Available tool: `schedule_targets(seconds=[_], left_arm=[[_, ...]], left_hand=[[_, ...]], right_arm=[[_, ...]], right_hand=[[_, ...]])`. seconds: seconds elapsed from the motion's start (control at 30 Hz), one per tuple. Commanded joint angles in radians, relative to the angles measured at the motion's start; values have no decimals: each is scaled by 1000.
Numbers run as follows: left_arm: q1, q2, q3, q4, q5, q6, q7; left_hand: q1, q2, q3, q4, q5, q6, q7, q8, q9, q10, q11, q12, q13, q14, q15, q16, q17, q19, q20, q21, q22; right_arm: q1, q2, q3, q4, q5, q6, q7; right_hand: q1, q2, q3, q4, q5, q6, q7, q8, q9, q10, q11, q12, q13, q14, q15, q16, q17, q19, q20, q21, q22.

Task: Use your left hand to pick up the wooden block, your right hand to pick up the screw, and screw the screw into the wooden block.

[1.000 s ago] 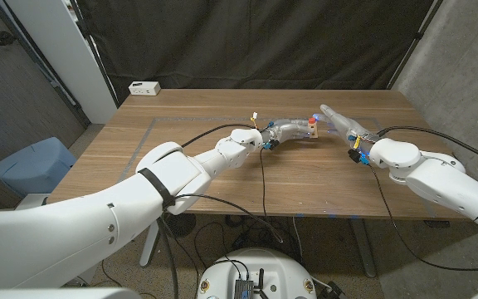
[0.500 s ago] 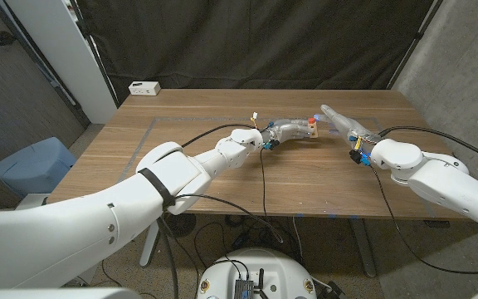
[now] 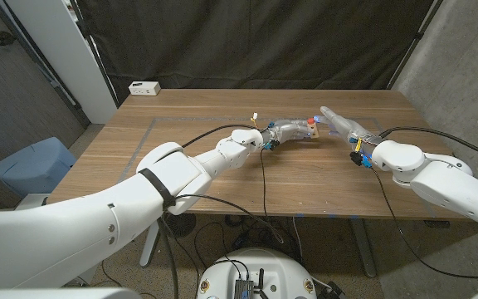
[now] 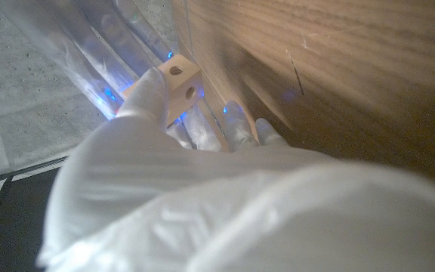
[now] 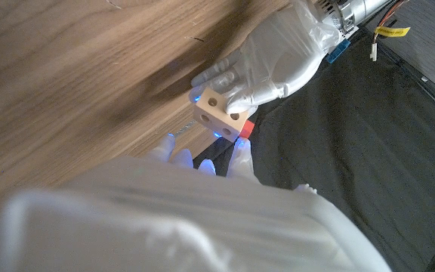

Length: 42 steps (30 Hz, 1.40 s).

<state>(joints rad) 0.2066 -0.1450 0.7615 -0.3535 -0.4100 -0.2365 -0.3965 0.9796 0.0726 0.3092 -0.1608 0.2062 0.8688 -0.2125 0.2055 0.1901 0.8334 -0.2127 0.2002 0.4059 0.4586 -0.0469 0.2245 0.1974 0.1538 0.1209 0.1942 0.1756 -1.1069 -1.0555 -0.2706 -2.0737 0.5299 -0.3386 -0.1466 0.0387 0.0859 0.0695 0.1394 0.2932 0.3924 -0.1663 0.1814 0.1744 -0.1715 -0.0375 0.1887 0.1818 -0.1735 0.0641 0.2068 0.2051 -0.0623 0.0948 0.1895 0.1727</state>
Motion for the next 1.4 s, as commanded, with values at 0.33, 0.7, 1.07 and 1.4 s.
schedule_targets(seconds=[0.33, 0.7, 1.07, 1.4], left_arm=[[4, 2, -2, -1, 1, -18, -13], [9, 4, -6, -1, 0, -28, -26], [9, 6, -6, -2, 2, -31, -29], [12, 8, -7, -3, 3, -45, -42]], left_hand=[[-10, 15, 7, 10, 7, 45, 45, 7, 4, 6, -4, 9, 2, 8, -55, 1, 3, 5, -4, 7, 4], [-11, 15, 7, 10, 7, 45, 44, 7, 4, 7, -4, 10, 2, 8, -55, 1, 3, 6, -4, 7, 4], [-12, 15, 8, 10, 7, 47, 44, 8, 3, 7, -4, 10, 2, 9, -55, 1, 2, 5, -4, 7, 4], [-11, 14, 8, 9, 8, 47, 44, 8, 4, 8, -4, 10, 2, 9, -55, 1, 2, 5, -4, 7, 4]], right_arm=[[-36, -20, 19, -43, 2, -7, -12], [-54, -26, 32, -64, 8, -19, -24], [-76, -27, 49, -73, 9, -14, -39], [-109, -33, 82, -85, 14, -7, -55]], right_hand=[[11, 25, 5, 4, 8, 10, 0, 6, 2, -40, 6, 6, 1, -115, 5, 2, -1, 2, -2, 3, -1], [12, 26, 5, 4, 8, 15, 1, 8, 2, -40, 5, 5, 1, -114, 5, 2, -1, 3, -3, 3, -1], [12, 26, 6, 4, 8, 15, -1, 7, 2, -39, 6, 5, 1, -112, 5, 2, -1, 4, -3, 3, -1], [13, 26, 6, 3, 8, 14, 2, 6, 2, -38, 6, 5, 1, -112, 5, 2, -1, 4, 0, 3, -1]])
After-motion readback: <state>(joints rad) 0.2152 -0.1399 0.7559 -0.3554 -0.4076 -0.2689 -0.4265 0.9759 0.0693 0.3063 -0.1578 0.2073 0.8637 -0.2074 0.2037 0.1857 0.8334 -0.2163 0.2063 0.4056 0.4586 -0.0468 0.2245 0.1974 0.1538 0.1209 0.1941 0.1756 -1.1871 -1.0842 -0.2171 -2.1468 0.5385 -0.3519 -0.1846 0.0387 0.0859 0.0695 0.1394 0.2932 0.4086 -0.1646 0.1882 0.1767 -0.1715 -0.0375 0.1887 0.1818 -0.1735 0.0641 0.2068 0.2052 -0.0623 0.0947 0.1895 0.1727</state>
